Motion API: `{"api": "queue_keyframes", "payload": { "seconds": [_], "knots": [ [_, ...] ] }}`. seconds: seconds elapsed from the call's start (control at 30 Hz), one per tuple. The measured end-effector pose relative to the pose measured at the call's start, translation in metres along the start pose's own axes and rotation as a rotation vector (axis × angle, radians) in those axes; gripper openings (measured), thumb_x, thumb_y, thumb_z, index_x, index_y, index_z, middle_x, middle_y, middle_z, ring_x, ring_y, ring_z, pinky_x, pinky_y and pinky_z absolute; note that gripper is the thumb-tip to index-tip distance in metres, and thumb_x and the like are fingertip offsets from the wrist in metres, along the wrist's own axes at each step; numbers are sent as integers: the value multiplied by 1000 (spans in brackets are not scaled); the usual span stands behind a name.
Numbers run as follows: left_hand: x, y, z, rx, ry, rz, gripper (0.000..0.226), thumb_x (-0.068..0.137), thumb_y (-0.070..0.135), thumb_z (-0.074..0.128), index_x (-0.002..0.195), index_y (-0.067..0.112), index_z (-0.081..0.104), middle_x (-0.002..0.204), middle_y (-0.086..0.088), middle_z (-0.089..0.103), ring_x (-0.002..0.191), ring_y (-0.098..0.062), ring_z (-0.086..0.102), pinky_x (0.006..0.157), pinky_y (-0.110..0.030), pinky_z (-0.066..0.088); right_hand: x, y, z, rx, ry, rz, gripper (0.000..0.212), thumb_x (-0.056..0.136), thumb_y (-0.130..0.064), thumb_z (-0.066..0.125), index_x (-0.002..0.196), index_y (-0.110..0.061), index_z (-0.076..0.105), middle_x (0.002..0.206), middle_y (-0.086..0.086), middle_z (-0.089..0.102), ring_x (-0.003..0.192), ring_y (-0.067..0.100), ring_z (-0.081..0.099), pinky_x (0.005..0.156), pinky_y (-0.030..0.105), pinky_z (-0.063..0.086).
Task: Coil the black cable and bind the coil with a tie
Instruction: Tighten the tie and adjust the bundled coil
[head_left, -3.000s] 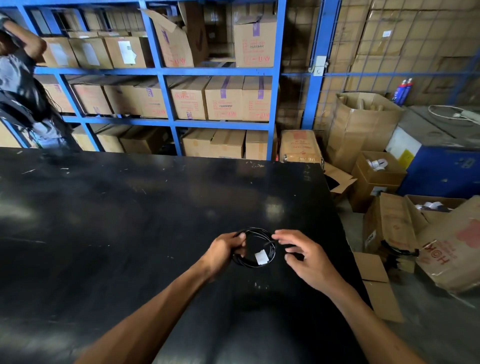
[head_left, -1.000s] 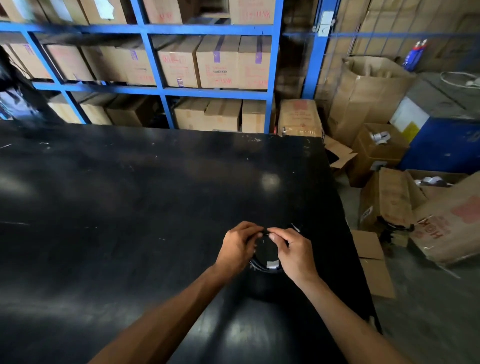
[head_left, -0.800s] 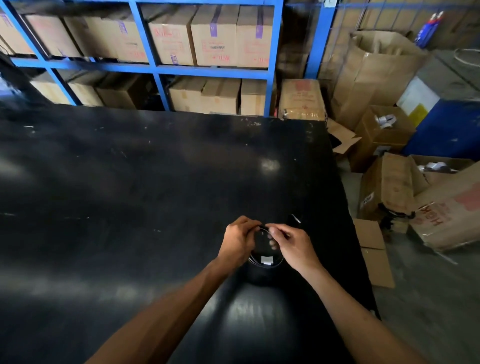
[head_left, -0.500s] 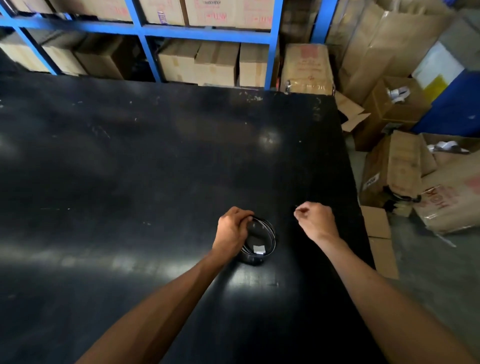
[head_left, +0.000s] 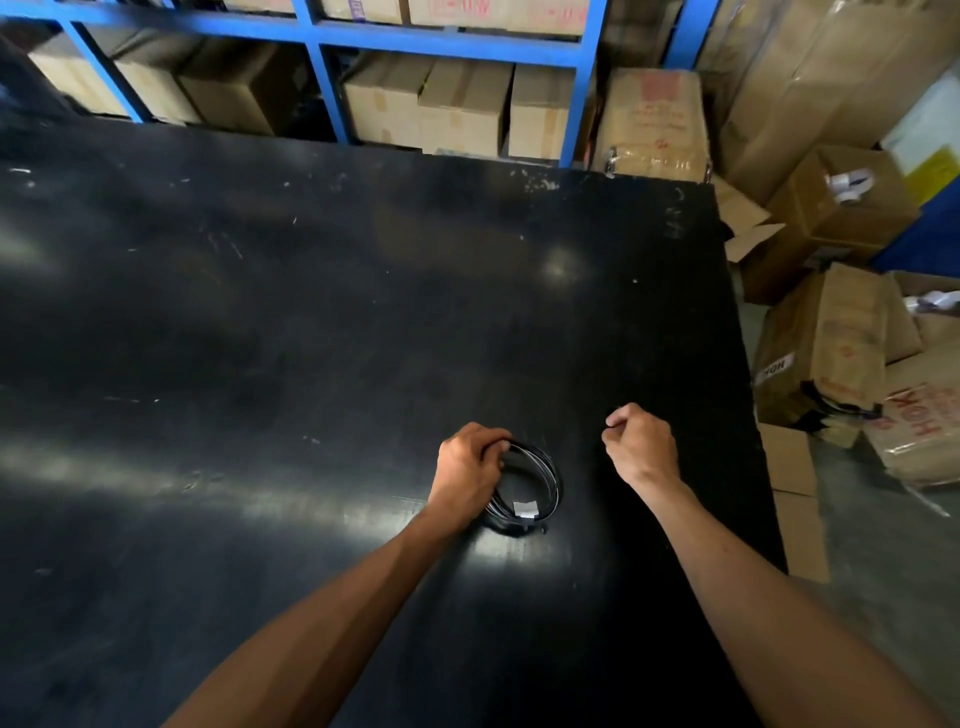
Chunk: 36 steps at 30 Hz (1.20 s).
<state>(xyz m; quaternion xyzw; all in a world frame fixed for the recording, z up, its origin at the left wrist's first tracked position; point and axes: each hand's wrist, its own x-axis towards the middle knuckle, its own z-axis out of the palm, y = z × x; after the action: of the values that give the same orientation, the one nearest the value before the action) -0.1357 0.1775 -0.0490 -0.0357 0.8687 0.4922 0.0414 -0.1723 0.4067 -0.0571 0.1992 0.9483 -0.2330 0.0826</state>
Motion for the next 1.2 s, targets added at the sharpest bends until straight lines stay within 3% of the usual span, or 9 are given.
{"api": "queue_keyframes", "payload": {
  "seconds": [0.23,0.33,0.53,0.63,0.73,0.87,0.97,1.03,1.2],
  "knots": [
    [-5,5,4,23,-40,34,15,93,5,64,99,7,78,90,-12,71,73,-27,69,78,-43,59,6,10,-20,-94,40,47,37,91,-14,73,126,-20,61,129,13,51,102,32,65,79,41,57],
    [-2,6,11,18,-64,39,16,93,6,64,100,7,78,91,-10,71,71,-20,67,78,-41,59,14,14,-16,-198,8,-47,51,91,-22,74,138,-26,54,136,10,46,114,29,58,80,38,54],
    [9,2,25,36,-115,37,15,94,7,64,101,8,78,94,-9,72,72,-21,68,79,-39,59,37,12,-3,-365,-45,-185,51,99,-19,64,147,-28,52,139,10,55,123,30,55,94,43,54],
    [12,-2,26,43,-116,17,16,92,7,65,100,8,78,93,-10,72,75,-25,70,79,-38,58,45,13,1,-363,-47,-212,38,99,-13,62,135,-22,65,126,13,64,114,33,63,89,44,56],
    [12,-5,22,30,-105,-23,16,93,7,64,99,10,78,89,-8,71,65,-14,66,77,-33,59,46,8,2,-211,-31,-161,20,96,-16,67,113,-19,77,112,12,75,101,33,71,78,34,54],
    [7,-2,16,-77,-89,-79,15,93,4,64,96,11,78,83,-4,69,53,0,61,67,-23,57,20,-14,2,362,-140,-159,18,80,-9,83,89,-24,85,89,3,77,73,11,72,70,10,53],
    [-1,11,13,-192,-97,-55,18,93,1,64,94,12,78,84,0,67,57,0,63,63,-15,54,-12,-28,1,530,-251,-191,32,81,-6,79,75,-37,82,76,-7,80,75,11,77,79,31,62],
    [-8,22,10,-219,-87,-22,18,94,2,63,94,12,78,85,1,68,61,-3,66,64,-15,54,-26,-30,-2,547,-321,-186,32,84,-9,76,74,-39,82,81,-6,82,82,12,78,84,31,62],
    [-24,43,-1,-169,-52,66,17,93,6,65,96,15,78,92,0,72,81,-12,70,79,-24,57,-47,-29,-33,753,-606,-54,20,95,-9,67,85,-14,84,84,14,81,81,27,80,80,39,66]
  ]
}}
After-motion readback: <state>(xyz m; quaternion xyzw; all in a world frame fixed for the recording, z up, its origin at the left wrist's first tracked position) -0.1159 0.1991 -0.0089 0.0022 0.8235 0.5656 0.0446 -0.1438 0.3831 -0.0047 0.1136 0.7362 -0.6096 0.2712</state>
